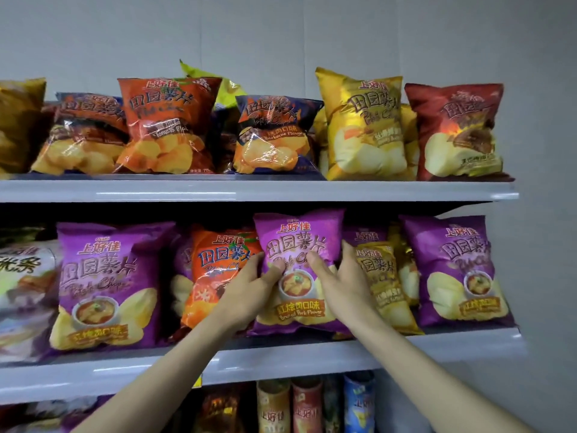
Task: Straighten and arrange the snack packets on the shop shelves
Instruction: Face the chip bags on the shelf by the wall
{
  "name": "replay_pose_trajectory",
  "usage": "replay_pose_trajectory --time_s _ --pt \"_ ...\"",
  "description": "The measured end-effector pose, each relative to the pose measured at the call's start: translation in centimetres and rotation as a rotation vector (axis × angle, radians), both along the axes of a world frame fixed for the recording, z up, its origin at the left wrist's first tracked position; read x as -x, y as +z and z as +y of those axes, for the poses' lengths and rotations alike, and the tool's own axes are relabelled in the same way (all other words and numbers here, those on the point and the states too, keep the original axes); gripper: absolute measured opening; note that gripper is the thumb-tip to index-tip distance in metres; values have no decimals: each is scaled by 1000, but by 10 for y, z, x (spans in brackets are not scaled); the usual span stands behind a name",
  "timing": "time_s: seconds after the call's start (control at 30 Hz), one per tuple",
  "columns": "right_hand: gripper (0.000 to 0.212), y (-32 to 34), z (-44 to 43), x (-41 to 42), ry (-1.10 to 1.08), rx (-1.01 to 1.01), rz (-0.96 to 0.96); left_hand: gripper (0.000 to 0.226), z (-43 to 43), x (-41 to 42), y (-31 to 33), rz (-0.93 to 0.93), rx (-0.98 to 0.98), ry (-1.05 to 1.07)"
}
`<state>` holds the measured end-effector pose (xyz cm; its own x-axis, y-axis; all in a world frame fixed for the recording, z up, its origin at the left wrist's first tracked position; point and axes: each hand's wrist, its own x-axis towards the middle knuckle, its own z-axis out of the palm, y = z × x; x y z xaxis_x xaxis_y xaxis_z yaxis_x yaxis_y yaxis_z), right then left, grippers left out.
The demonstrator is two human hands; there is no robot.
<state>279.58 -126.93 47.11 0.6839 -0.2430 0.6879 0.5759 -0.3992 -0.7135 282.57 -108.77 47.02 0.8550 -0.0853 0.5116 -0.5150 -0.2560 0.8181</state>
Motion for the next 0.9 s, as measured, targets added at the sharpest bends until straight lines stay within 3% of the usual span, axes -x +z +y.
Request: replay_pose_trajectory --time_s 0.13,0.4,0.5,0.73,0.9 --pt "47 -9 4 -16 -16 64 15 61 0 -3 -7 -59 -38 70" --pt "64 -13 -7 -21 91 268 193 90 -2 10 -29 -224 -256 237" --pt "76 -24 -7 -12 16 320 148 96 -1 12 -51 -278 -321 309" --pt "99 -58 -10 2 -128 553 113 98 -9 10 -84 -413 -373 478" --pt "96 -57 -9 -3 -121 558 148 90 -16 9 -89 -417 -363 542"
